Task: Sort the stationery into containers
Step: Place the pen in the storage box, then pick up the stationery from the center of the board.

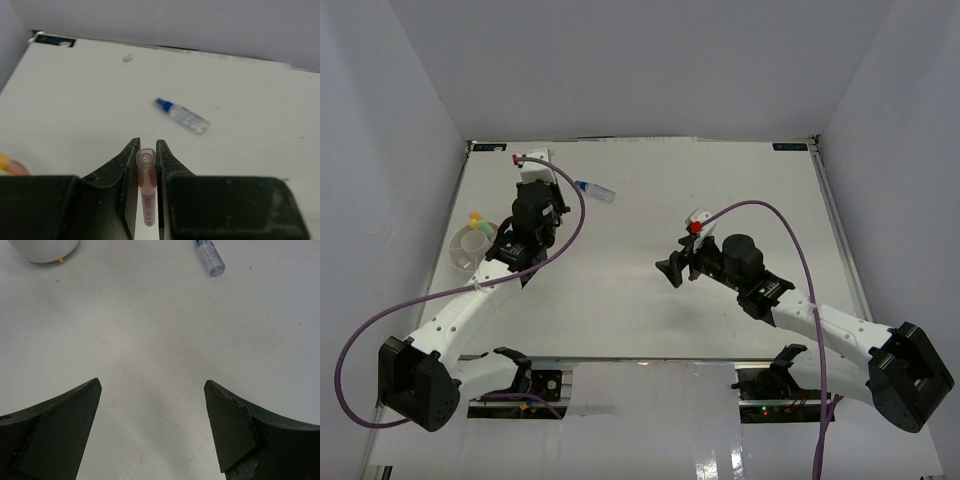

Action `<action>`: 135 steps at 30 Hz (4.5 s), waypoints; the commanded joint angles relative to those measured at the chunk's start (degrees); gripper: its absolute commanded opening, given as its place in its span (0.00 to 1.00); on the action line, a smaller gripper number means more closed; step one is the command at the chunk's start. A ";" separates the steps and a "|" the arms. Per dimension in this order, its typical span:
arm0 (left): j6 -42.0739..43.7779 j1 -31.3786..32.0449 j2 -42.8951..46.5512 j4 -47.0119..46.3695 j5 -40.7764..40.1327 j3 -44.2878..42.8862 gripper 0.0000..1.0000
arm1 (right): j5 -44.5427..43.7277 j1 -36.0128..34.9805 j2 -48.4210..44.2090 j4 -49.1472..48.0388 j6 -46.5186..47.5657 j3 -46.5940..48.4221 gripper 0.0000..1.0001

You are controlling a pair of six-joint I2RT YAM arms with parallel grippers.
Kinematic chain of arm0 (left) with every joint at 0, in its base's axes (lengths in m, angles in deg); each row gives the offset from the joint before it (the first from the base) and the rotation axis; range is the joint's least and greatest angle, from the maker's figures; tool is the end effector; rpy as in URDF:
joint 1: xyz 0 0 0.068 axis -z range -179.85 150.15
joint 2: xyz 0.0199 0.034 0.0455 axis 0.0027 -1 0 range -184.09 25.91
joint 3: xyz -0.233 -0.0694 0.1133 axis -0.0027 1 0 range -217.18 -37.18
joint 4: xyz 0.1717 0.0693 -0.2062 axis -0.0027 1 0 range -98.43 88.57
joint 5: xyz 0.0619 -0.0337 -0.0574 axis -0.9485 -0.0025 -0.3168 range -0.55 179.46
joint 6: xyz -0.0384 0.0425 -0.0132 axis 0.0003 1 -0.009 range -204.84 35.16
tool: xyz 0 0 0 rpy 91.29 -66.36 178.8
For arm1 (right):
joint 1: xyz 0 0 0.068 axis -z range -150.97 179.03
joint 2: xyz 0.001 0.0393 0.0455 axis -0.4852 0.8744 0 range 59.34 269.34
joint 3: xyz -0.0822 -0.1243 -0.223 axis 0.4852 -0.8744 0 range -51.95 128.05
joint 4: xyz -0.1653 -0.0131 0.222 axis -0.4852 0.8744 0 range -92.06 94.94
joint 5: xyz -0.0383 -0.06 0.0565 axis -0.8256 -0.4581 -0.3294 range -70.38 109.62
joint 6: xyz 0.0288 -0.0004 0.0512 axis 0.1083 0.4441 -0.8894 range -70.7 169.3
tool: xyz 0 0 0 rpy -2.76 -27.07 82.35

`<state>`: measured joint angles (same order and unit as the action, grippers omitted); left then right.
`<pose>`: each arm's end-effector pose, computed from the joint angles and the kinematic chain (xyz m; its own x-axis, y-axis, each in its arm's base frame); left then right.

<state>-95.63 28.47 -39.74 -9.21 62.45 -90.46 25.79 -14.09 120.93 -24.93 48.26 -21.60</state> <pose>0.2656 -0.1210 0.3296 -0.1797 -0.0927 -0.9793 -0.0027 0.9956 -0.0937 0.1915 0.1854 0.2402 -0.1201 -0.0877 -0.9889 -0.7550 0.6548 0.0336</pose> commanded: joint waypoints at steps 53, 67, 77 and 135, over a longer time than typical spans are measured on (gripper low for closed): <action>5.34 -30.34 0.70 -26.83 -14.92 31.13 0.30 | 1.47 0.49 -7.35 -9.38 -1.42 -9.96 0.90; -2.92 -30.34 8.96 -4.25 -12.73 18.84 0.93 | 1.03 0.49 -3.06 -7.64 0.07 -5.66 0.90; -6.71 -30.34 13.44 10.70 8.14 9.42 0.98 | 8.93 4.96 17.24 0.10 5.95 15.86 0.90; -7.41 -25.94 8.78 13.52 30.61 8.72 0.98 | 11.41 6.55 85.99 28.68 15.89 93.67 0.31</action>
<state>-102.90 2.26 -31.06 4.04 92.09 -81.78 36.88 -7.42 207.70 3.76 63.74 71.60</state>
